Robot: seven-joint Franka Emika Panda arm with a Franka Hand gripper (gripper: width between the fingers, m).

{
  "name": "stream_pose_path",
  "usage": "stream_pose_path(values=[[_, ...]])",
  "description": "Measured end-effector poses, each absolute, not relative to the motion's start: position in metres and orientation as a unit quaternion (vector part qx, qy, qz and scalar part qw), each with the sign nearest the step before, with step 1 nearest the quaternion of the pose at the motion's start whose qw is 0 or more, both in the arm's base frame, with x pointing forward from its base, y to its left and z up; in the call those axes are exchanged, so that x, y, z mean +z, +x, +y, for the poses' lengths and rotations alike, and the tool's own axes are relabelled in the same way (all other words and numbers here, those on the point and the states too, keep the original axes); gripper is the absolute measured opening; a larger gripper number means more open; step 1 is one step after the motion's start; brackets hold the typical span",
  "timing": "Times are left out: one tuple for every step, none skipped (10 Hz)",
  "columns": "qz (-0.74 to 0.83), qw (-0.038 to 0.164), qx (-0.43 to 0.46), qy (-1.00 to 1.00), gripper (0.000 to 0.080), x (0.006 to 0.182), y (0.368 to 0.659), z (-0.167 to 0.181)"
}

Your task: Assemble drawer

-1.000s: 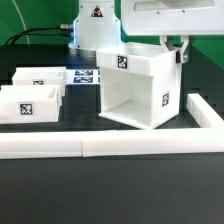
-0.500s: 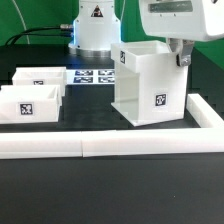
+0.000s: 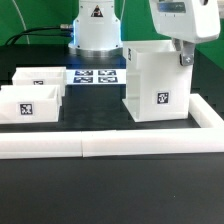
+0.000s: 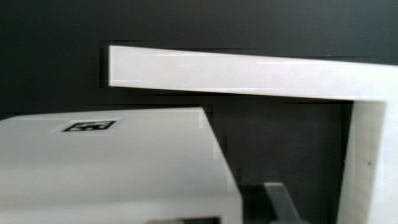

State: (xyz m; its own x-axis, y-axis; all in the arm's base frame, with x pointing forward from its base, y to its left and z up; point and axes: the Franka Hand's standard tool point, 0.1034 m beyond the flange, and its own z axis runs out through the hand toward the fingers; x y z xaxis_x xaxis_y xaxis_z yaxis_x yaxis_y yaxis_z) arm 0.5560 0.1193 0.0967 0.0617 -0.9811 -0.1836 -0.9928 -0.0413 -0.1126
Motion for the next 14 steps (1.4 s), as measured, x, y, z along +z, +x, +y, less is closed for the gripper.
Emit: stream_pose_path(values=[[0.690,0.107,0.030,-0.715,0.0042,0.097,0.560,0.118],[0.693,0.109,0.030,-0.712,0.0042,0.097,0.570,0.115],[0.695,0.111,0.029,-0.710,0.0042,0.097,0.580,0.112],[0.695,0.114,0.027,-0.709,0.0042,0.097,0.587,0.112],[0.693,0.116,0.030,-0.711,0.0042,0.097,0.598,0.116],[0.690,0.119,0.031,-0.713,0.0042,0.097,0.610,0.121],[0.686,0.123,0.031,-0.716,0.0042,0.098,0.620,0.123],[0.686,0.124,0.034,-0.716,0.0042,0.098,0.628,0.126],[0.686,0.126,0.036,-0.715,0.0042,0.098,0.636,0.128],[0.686,0.128,0.035,-0.716,0.0042,0.099,0.640,0.129],[0.684,0.129,0.034,-0.717,0.0042,0.100,0.639,0.129],[0.684,0.129,0.034,-0.717,0.0042,0.100,0.639,0.129],[0.684,0.129,0.034,-0.718,0.0042,0.100,0.639,0.129],[0.683,0.129,0.034,-0.718,0.0042,0.100,0.639,0.129]])
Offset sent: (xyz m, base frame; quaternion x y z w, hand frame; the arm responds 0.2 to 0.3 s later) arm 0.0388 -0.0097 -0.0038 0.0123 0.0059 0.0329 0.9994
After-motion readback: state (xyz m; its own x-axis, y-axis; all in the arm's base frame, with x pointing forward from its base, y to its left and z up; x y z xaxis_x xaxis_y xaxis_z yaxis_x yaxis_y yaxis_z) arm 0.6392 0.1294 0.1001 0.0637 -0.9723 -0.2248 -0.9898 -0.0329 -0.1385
